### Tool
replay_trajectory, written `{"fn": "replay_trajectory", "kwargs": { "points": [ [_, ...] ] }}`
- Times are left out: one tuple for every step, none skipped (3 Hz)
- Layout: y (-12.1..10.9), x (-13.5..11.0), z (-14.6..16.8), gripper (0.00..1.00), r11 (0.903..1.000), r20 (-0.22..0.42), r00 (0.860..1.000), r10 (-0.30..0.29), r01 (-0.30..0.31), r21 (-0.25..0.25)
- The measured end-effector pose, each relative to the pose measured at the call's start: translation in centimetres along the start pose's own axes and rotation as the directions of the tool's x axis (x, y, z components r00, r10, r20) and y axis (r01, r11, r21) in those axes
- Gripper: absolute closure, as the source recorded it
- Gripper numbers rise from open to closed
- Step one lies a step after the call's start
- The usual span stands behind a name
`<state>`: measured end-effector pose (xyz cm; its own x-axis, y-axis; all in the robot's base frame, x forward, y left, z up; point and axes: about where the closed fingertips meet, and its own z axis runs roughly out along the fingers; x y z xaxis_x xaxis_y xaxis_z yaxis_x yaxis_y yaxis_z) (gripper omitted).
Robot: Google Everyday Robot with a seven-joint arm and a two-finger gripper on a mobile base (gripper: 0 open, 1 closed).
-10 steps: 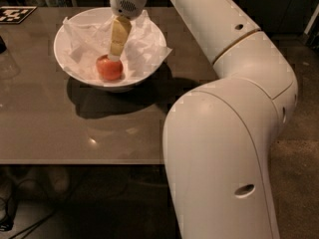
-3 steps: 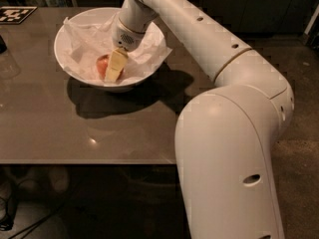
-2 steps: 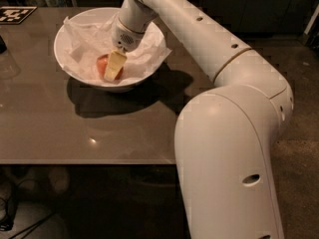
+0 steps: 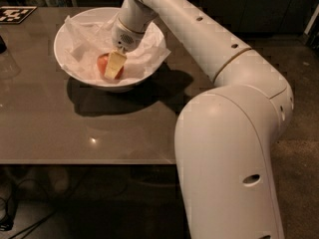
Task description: Pick apple from white bowl
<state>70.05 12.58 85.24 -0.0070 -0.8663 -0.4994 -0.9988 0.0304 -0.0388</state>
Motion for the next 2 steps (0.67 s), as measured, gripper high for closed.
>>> {"fn": "replay_trajectory", "kwargs": {
  "points": [
    [0.3,-0.7,-0.6,1.00,0.9994,0.000,1.000,-0.025,0.025,0.024],
    [1.6,-2.4,-3.0,1.00,0.9938,0.010,0.997,-0.077,0.076,0.081]
  ]
}}
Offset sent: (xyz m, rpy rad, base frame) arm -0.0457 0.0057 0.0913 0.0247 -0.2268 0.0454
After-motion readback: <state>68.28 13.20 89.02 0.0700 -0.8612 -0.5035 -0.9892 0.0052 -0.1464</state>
